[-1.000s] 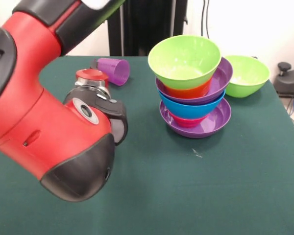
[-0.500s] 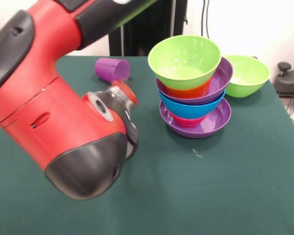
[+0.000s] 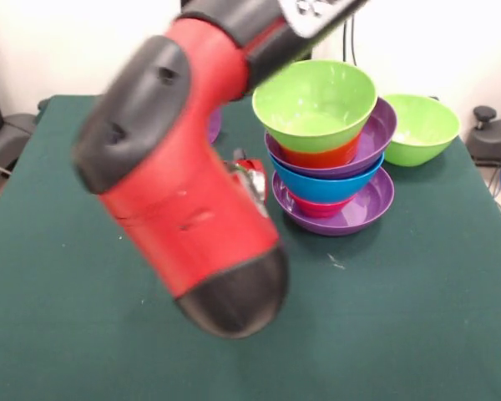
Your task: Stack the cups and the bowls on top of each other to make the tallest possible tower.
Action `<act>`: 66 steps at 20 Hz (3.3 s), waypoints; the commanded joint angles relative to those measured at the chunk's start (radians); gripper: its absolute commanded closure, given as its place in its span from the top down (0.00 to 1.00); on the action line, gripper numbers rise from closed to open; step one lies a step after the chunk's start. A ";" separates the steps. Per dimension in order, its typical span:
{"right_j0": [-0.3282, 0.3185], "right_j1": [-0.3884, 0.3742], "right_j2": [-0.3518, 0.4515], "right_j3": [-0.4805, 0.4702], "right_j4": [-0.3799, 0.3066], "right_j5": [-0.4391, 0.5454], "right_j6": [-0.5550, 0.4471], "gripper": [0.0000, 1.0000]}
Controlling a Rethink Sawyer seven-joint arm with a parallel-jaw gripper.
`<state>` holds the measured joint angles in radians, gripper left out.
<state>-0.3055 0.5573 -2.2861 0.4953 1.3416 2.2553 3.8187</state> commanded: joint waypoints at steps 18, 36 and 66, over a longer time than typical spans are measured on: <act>0.235 -0.074 0.257 -0.270 -0.482 0.064 -0.496 1.00; 0.257 -0.082 0.359 -0.246 -0.564 0.074 -0.511 1.00; 0.305 -0.043 0.675 -0.090 -0.869 -0.167 -0.592 1.00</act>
<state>-0.0272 0.4790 -1.7845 0.3880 0.5584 2.2191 3.4538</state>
